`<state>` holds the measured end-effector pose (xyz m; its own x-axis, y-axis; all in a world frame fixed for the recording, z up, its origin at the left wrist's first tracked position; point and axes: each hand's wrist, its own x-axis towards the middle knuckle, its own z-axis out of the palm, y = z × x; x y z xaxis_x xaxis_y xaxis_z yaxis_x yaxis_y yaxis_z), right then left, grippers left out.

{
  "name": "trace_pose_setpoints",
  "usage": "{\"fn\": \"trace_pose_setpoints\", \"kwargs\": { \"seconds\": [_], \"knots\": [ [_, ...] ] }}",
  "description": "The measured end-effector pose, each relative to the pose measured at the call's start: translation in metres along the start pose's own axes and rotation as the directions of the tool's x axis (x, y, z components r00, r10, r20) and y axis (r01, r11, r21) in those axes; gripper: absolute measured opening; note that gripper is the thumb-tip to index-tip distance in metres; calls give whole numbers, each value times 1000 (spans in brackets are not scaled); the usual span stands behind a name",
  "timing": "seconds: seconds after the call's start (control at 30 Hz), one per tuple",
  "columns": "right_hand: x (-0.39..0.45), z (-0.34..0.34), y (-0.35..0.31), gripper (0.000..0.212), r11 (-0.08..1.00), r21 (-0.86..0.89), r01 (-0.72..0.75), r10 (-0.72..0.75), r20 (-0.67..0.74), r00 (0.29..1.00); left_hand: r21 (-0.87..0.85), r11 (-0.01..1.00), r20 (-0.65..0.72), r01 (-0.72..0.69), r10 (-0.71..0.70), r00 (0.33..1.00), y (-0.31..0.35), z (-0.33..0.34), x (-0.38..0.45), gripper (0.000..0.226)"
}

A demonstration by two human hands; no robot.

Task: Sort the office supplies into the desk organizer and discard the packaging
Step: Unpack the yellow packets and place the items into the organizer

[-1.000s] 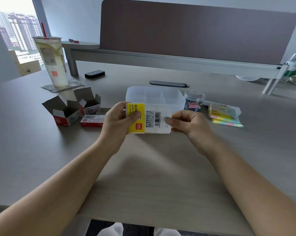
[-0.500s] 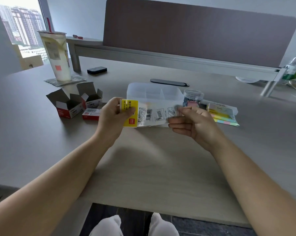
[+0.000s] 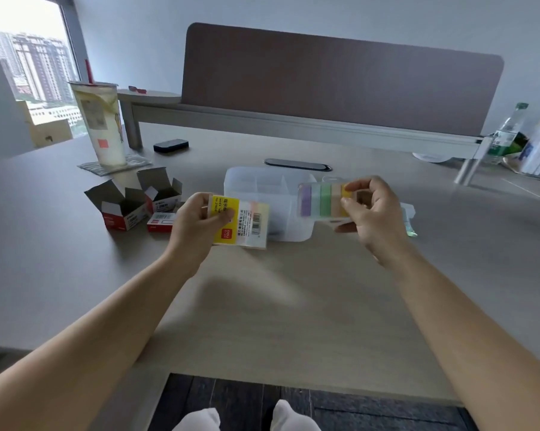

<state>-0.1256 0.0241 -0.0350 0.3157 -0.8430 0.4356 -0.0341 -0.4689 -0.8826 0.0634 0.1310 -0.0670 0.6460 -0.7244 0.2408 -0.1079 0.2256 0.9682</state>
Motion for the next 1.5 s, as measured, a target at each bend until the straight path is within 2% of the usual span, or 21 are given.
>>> {"fn": "trace_pose_setpoints", "kwargs": {
  "seconds": [0.1,0.2,0.3,0.37,0.7,0.93,1.17,1.33,1.43,1.5],
  "knots": [
    [11,-1,-9,13,982,-119,145,-157,-100,983,-11,999,6,34,-33,999,-2,-1,-4,21],
    [27,3,-11,26,929,-312,198,-232,-74,970,-7,999,18,45,-45,999,-6,-2,-6,22],
    [58,22,-16,30,871,-437,224,-233,35,972,-16,999,-10,37,-37,999,-4,-12,9,22],
    [66,22,-19,27,835,-493,243,-238,74,968,-23,999,19,44,-43,999,0,-10,11,22],
    [80,26,-17,32,714,-656,243,-168,176,970,-6,998,29,62,-62,998,-3,-11,16,23],
    [82,34,-19,30,723,-637,269,-48,342,939,28,996,26,88,-89,996,-1,-15,17,21],
    [64,28,-2,24,882,-458,109,77,368,927,59,992,40,114,-116,992,-5,-15,15,24],
    [44,20,-2,39,880,-447,159,-9,320,947,95,988,50,118,-123,991,-4,-16,11,20],
    [15,15,3,42,848,-476,233,-108,276,955,235,968,1,89,-92,996,-4,-27,6,27],
    [-6,13,12,43,806,-521,281,-139,296,945,363,931,-57,51,-32,998,-6,-37,3,33]
  ]
}}
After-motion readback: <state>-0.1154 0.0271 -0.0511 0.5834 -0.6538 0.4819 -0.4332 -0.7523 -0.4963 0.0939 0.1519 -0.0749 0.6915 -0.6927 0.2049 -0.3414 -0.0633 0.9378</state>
